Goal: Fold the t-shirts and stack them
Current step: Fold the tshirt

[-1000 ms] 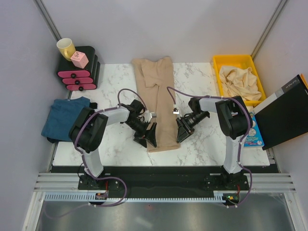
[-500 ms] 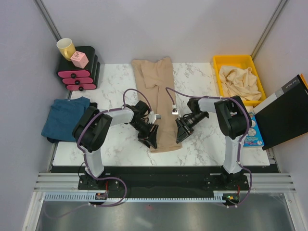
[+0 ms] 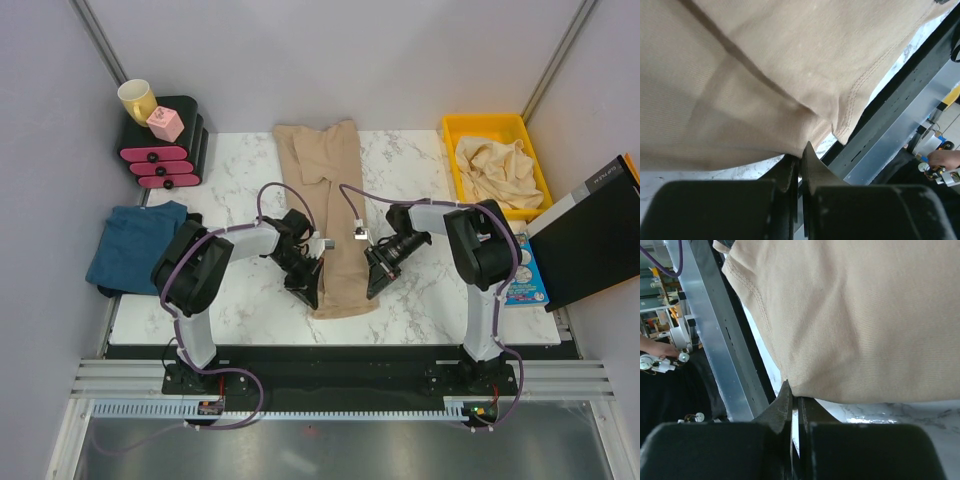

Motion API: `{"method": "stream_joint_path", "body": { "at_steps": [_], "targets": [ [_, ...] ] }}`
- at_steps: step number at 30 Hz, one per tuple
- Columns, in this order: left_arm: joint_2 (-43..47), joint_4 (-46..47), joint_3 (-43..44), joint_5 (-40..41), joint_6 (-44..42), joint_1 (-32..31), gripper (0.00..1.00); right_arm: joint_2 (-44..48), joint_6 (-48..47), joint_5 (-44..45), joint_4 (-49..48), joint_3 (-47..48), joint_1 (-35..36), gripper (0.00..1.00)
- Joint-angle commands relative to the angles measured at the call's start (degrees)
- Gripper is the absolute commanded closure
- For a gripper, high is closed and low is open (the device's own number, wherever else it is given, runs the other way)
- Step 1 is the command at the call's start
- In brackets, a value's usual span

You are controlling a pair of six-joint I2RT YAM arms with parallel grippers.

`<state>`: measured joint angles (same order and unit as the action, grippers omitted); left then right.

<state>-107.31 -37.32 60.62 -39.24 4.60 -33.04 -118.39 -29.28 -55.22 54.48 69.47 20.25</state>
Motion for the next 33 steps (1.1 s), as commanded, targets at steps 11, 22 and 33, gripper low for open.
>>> {"method": "stream_joint_path", "body": {
  "at_steps": [11,22,33],
  "targets": [
    [3.3,-15.8,18.1,-4.9,-11.3,3.1,0.98,4.6,-6.3,3.0,10.1,13.9,0.1,0.98],
    [1.0,-20.2,28.1,-2.4,-14.4,9.0,0.95,0.2,-6.3,6.0,11.7,27.1,-0.5,0.96],
    [-3.7,-21.4,35.6,0.3,-16.7,13.0,0.93,-8.0,-7.9,10.5,12.5,42.7,-2.1,0.96]
  ]
}}
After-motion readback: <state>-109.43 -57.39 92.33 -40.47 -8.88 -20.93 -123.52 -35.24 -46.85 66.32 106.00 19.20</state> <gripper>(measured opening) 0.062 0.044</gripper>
